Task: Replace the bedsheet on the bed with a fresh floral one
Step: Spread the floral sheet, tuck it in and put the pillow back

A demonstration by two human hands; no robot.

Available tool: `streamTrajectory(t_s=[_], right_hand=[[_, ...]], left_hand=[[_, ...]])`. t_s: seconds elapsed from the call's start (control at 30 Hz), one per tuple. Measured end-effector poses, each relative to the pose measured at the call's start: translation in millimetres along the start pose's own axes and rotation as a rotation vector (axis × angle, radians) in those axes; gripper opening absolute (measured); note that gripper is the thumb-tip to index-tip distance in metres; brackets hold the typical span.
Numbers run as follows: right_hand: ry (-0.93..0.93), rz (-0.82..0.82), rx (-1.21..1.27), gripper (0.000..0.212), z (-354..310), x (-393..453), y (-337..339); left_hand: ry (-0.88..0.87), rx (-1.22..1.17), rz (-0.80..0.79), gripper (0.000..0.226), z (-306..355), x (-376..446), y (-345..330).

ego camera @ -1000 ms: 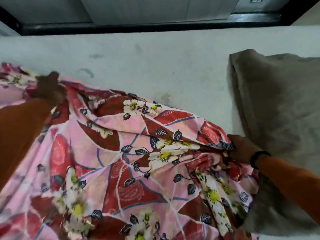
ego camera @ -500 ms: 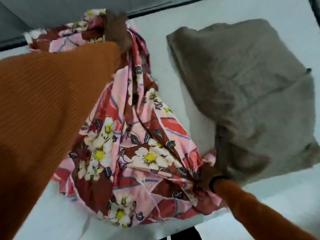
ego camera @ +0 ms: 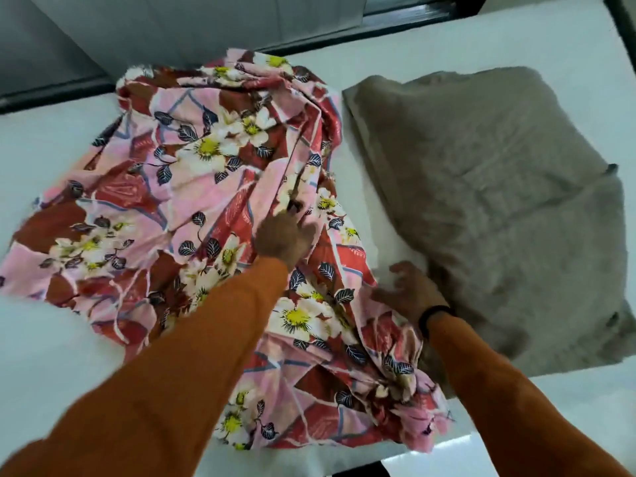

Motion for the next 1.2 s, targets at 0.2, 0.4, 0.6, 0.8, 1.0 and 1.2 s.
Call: streamTrajectory(t_s=[0.2,0.4,0.6,0.8,1.0,1.2], right_hand=[[0.204,-0.103,-0.295,0.024,-51.3,28.2,-18.9],[0.017,0.245,-0.306,0.016,-49.7,36.6,40.0],[0.316,0.235,-0.441,0.031,-62.9,9.6,6.6],[0.103,0.386,-0.094,0.009,-29.0,1.9,0.2],[0.527,0.369,-0.32,0.015,-54.3,-41.2,-13.0],[0.788,0.288,-0.231,0.019,-69.9,-95.9,-60.1]], left_hand=[[0.24,0.333,-0.172,0.082,-55.1,-40.8,-22.4],[0.244,0.178,-0.213,0.057,-79.7,-46.9,-19.0],[0.271,0.236,-0.282,0.067,-85.1,-72.4,-46.6],[0.213,0.04,-0.22,0.028,-82.9,-85.1,-49.9],[0.107,-0.413,-0.296,0.06,-30.4,-92.7,-33.9],[0.181,-0.389,-0.282,0.036,8.7,-98.5,-28.1]])
Point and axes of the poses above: each hand's wrist, its own x-axis towards the middle knuckle, its own y-axis out of the back of the hand, z = x × y, the point moved 4 cm from there along x, towards the middle knuckle, and after that the axes turned 10 degrees about y, right-handed, at the moved point
